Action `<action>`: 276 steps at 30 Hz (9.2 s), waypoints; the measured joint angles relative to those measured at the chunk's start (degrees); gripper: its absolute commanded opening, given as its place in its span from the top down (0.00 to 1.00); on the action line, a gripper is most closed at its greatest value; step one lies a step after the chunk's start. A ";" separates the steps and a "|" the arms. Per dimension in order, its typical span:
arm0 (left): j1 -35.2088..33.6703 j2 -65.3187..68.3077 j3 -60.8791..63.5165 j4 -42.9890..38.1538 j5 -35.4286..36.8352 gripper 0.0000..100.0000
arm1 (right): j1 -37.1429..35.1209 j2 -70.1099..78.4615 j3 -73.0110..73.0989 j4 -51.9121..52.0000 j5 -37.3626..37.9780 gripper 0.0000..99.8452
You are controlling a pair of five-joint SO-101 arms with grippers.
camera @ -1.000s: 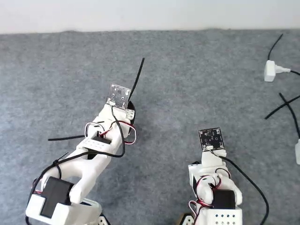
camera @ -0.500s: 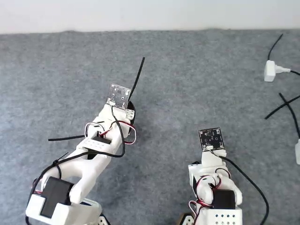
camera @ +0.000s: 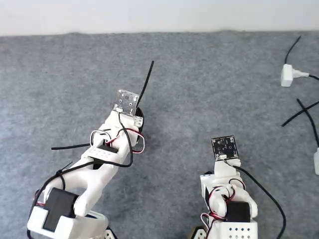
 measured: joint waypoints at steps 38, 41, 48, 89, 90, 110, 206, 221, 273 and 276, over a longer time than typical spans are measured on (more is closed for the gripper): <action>0.00 -41.93 -0.62 38.07 -2.02 0.99 | 8.97 0.00 0.00 -18.20 7.56 0.84; 0.00 -45.54 -6.68 47.47 -2.02 0.99 | 8.44 0.00 0.00 -19.34 10.99 0.84; 0.00 -46.86 -21.01 63.38 -2.02 0.99 | -3.60 0.00 0.00 -19.87 14.59 0.84; 26.02 -6.68 -78.51 81.23 4.75 0.99 | -24.79 0.00 0.00 -48.97 10.55 0.84; 26.90 -5.89 -80.62 83.08 5.80 0.99 | -23.91 0.00 0.00 -49.23 9.67 0.84; 36.22 -4.04 -86.68 89.58 11.08 0.99 | -18.55 0.09 0.00 -51.43 7.56 0.84; 10.02 -53.63 -4.13 67.78 -34.81 0.99 | -4.48 47.12 -10.64 -69.98 3.69 0.84; 5.80 -72.62 24.09 43.08 -39.38 0.99 | -5.36 47.12 -10.64 -69.98 3.69 0.84; 19.52 -73.32 2.20 71.30 -35.16 0.99 | -7.30 47.12 -10.64 -69.98 3.69 0.84; 20.40 -73.32 1.85 74.37 -35.16 0.99 | -7.30 47.12 -10.64 -69.98 3.69 0.84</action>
